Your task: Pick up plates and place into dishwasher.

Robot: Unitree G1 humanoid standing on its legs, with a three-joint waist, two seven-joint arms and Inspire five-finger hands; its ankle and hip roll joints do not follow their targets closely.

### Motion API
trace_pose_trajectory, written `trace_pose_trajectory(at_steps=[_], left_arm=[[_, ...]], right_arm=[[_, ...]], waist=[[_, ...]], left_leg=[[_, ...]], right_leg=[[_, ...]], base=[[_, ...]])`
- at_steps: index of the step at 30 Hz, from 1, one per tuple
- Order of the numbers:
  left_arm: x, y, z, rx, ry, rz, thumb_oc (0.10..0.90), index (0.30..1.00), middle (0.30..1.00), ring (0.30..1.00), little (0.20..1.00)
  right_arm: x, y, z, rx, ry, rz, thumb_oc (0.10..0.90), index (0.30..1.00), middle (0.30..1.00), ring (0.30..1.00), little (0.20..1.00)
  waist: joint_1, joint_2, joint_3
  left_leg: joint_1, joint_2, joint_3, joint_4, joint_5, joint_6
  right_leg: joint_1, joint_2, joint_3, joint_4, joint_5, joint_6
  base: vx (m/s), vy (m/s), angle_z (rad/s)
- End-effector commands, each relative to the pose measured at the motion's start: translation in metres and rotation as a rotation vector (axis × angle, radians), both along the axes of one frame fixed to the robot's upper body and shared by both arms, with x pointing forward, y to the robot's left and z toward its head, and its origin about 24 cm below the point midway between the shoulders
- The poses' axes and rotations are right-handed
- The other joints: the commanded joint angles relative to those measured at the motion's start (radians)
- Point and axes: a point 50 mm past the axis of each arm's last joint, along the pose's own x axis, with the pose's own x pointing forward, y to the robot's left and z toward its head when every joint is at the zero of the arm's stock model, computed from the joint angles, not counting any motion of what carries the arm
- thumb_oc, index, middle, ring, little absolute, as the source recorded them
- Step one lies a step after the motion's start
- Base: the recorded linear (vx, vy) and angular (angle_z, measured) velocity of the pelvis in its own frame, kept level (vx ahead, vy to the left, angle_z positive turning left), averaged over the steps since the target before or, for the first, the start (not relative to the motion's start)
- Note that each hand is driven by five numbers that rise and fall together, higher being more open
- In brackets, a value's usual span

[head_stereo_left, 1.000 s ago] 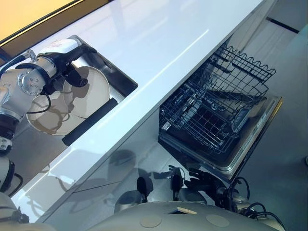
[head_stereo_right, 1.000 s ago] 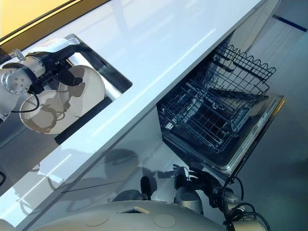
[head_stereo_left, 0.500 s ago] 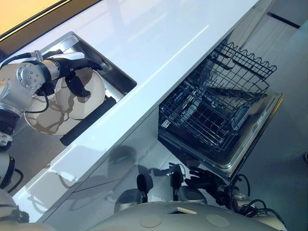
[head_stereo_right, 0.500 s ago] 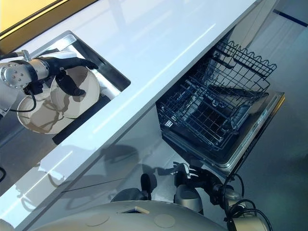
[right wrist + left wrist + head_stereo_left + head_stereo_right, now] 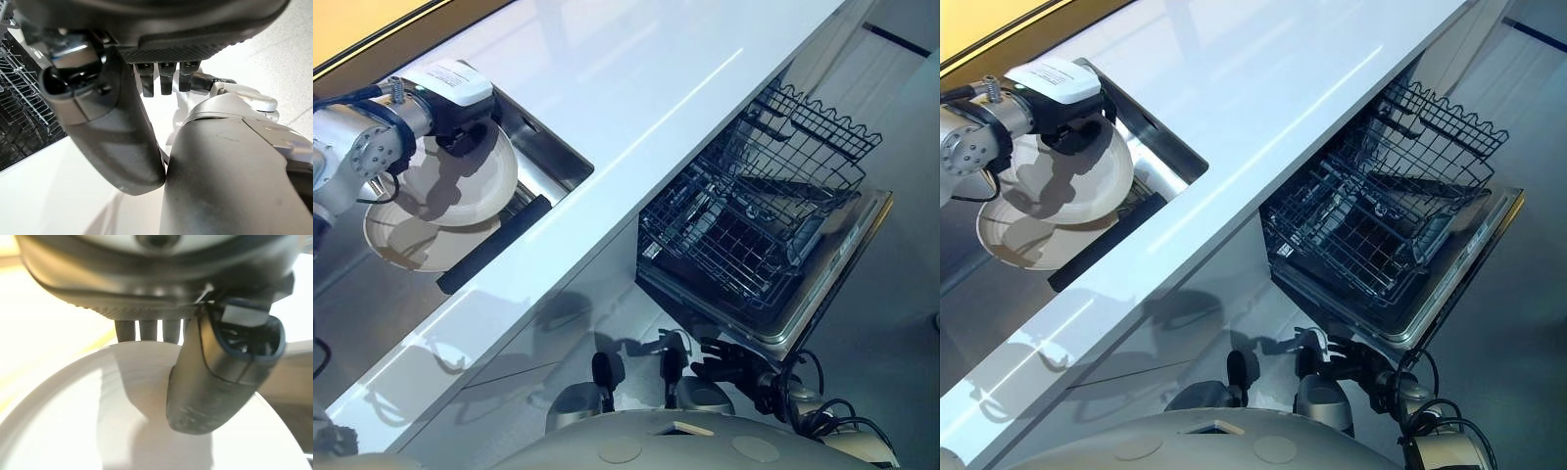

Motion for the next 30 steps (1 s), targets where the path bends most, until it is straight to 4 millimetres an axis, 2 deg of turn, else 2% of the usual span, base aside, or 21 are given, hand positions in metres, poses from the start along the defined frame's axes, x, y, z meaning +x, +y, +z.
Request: trace_pose_trajectory(at_steps=[1,7,10,11,13,16,19,21,22,23,25,27,29,30], left_arm=[[-0.018,-0.006,0.105,0.084,-0.453,-0.066,0.100,0.300,0.300,0.300,0.200],[-0.025,-0.009,0.116,0.125,-0.567,-0.107,0.100,0.300,0.300,0.300,0.200],[-0.033,-0.009,0.125,0.058,-0.656,-0.131,0.100,0.300,0.300,0.300,0.200],[-0.033,-0.009,0.125,0.052,-0.660,-0.133,0.100,0.300,0.300,0.300,0.200],[-0.039,-0.005,0.129,-0.031,-0.723,-0.150,0.100,0.300,0.300,0.300,0.200],[-0.045,0.005,0.129,-0.152,-0.805,-0.161,0.100,0.300,0.300,0.300,0.200],[-0.051,0.018,0.129,-0.246,-0.892,-0.172,0.100,0.300,0.300,0.300,0.200],[-0.056,0.030,0.126,-0.286,-0.964,-0.195,0.100,0.300,0.300,0.300,0.200],[-0.057,0.032,0.125,-0.298,-0.983,-0.200,0.100,0.300,0.300,0.300,0.200],[-0.059,0.034,0.124,-0.327,-1.018,-0.221,0.100,0.300,0.300,0.300,0.200],[-0.062,0.034,0.121,-0.364,-1.060,-0.250,0.100,0.300,0.300,0.300,0.200],[-0.065,0.033,0.119,-0.384,-1.092,-0.272,0.100,0.300,0.300,0.300,0.200],[-0.070,0.030,0.118,-0.398,-1.125,-0.304,0.100,0.300,0.300,0.300,0.200],[-0.070,0.031,0.117,-0.398,-1.128,-0.304,0.100,0.300,0.300,0.300,0.200]], right_arm=[[-0.019,-0.031,0.005,-0.060,0.061,0.016,0.800,0.900,0.900,0.900,0.900],[-0.011,-0.034,0.009,-0.067,-0.005,-0.015,0.800,0.900,0.900,0.900,0.900],[0.017,-0.028,0.023,-0.055,-0.202,0.078,0.800,0.900,0.900,0.900,0.900],[0.018,-0.027,0.024,-0.053,-0.209,0.085,0.800,0.900,0.900,0.900,0.900],[0.039,-0.014,0.036,0.010,-0.325,0.144,0.800,0.900,0.900,0.900,0.900],[0.060,0.011,0.052,0.115,-0.453,0.120,0.800,0.900,0.900,0.900,0.900],[0.075,0.037,0.074,0.295,-0.563,0.027,0.800,0.900,0.900,0.900,0.900],[0.089,0.058,0.102,0.537,-0.698,-0.092,0.800,0.900,0.900,0.900,0.900],[0.092,0.059,0.108,0.602,-0.729,-0.138,0.800,0.900,0.900,0.900,0.900],[0.100,0.070,0.121,0.753,-0.767,-0.238,0.800,0.900,0.900,0.900,0.900],[0.110,0.079,0.138,0.895,-0.810,-0.322,0.800,0.900,0.900,0.900,0.900],[0.117,0.077,0.152,0.862,-0.868,-0.355,0.800,0.900,0.900,0.900,0.900],[0.124,0.061,0.168,0.621,-0.994,-0.380,0.800,0.900,0.900,0.900,0.900],[0.124,0.059,0.169,0.598,-1.000,-0.384,0.800,0.900,0.900,0.900,0.900]], waist=[[0.016,0.086,-0.091],[0.017,0.091,-0.100],[0.017,0.086,-0.104],[0.016,0.086,-0.104],[0.016,0.077,-0.102],[0.008,0.072,-0.104],[-0.008,0.066,-0.109],[-0.019,0.063,-0.113],[-0.021,0.063,-0.115],[-0.021,0.063,-0.120],[-0.022,0.063,-0.127],[-0.024,0.064,-0.132],[-0.027,0.060,-0.137],[-0.028,0.061,-0.137]], left_leg=[[0.017,-0.068,-0.004,0.012,-0.127,0.034],[0.030,-0.065,-0.004,0.005,-0.130,0.031],[0.035,-0.062,-0.003,0.005,-0.133,0.032],[0.036,-0.062,-0.003,0.005,-0.133,0.032],[0.036,-0.060,-0.001,0.006,-0.134,0.033],[0.037,-0.058,0.001,0.004,-0.135,0.032],[0.036,-0.055,0.007,0.003,-0.136,0.031],[0.036,-0.051,0.014,0.003,-0.136,0.030],[0.036,-0.049,0.017,0.003,-0.136,0.030],[0.036,-0.046,0.020,0.003,-0.138,0.030],[0.036,-0.041,0.028,0.003,-0.141,0.032],[0.034,-0.037,0.035,0.003,-0.142,0.032],[0.033,-0.034,0.041,0.003,-0.143,0.031],[0.034,-0.034,0.042,0.003,-0.144,0.031]], right_leg=[[-0.036,-0.006,-0.006,0.090,-0.104,0.092],[-0.024,-0.006,-0.009,0.084,-0.106,0.092],[-0.020,-0.008,-0.012,0.085,-0.110,0.092],[-0.020,-0.008,-0.012,0.086,-0.111,0.092],[-0.019,-0.011,-0.016,0.088,-0.115,0.090],[-0.019,-0.013,-0.021,0.090,-0.120,0.089],[-0.020,-0.014,-0.021,0.088,-0.120,0.091],[-0.022,-0.013,-0.019,0.087,-0.119,0.092],[-0.023,-0.013,-0.019,0.087,-0.120,0.093],[-0.023,-0.014,-0.018,0.088,-0.121,0.093],[-0.025,-0.015,-0.020,0.090,-0.124,0.093],[-0.027,-0.016,-0.021,0.089,-0.124,0.092],[-0.029,-0.016,-0.020,0.087,-0.124,0.090],[-0.029,-0.016,-0.019,0.087,-0.124,0.090]], base=[[0.00,0.000,0.00],[0.00,0.001,0.01],[0.00,0.000,0.00],[0.00,0.000,0.00],[-0.04,-0.039,-0.01],[-0.05,-0.030,-0.02],[-0.06,-0.023,-0.03],[-0.06,-0.013,-0.01],[-0.05,-0.011,-0.03],[-0.04,-0.005,-0.06],[-0.04,0.007,-0.05],[-0.05,0.017,-0.01],[-0.04,0.013,0.02],[-0.04,0.006,0.02]])
